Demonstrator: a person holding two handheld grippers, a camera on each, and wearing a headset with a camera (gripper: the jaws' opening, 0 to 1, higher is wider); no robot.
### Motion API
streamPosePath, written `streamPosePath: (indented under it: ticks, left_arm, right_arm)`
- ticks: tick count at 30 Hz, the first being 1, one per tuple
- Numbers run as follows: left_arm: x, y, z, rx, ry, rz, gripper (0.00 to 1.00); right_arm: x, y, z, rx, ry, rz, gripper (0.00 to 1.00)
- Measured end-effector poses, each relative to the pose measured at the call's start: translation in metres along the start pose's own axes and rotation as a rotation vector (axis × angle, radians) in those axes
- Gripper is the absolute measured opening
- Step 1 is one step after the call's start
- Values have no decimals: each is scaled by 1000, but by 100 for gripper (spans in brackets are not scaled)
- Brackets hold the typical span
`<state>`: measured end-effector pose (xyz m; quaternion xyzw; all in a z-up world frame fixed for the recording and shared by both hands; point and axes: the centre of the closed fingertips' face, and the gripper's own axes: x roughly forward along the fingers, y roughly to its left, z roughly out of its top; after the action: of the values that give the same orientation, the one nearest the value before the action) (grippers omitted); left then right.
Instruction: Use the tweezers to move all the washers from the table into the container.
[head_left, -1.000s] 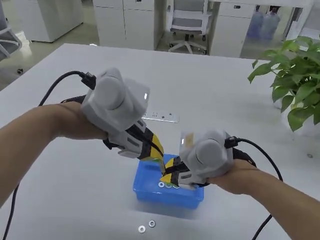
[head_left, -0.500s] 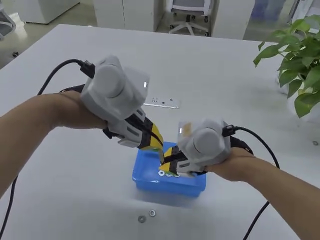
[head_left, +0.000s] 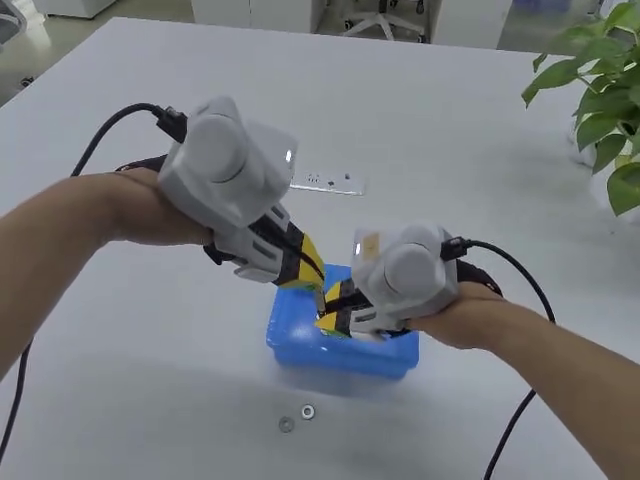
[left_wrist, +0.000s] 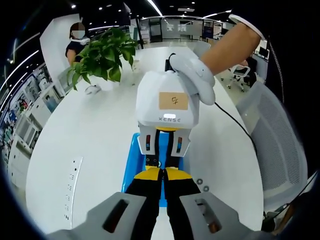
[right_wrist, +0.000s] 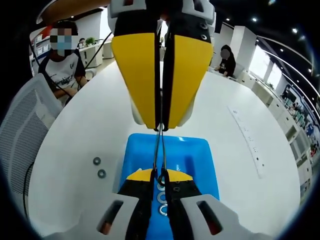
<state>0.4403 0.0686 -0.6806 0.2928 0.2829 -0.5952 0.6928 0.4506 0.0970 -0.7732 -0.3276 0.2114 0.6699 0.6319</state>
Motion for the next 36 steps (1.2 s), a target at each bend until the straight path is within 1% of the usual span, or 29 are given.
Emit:
streamPosePath:
  ticks: [13,19,23,30,36]
  left_arm:
    - [5,5,-13,-22,-1,-10,5]
    - [8,4,-17,-31,-2,-11,5]
    - [9,5,-20,-37,-3,-11,5]
    - [10,6,-21,-40,-6,-10,5]
    - [8,6,-19,-35,-7,-5,5]
  right_arm:
    - [15,0,-2,14,-4,30,10]
    - [22,2,-3,18,-4,45,10]
    - [24,2,-4,14,-1,43,10]
    - [25,2,-5,17,4,47,10]
    - [22,2,-4,16,5,40,11]
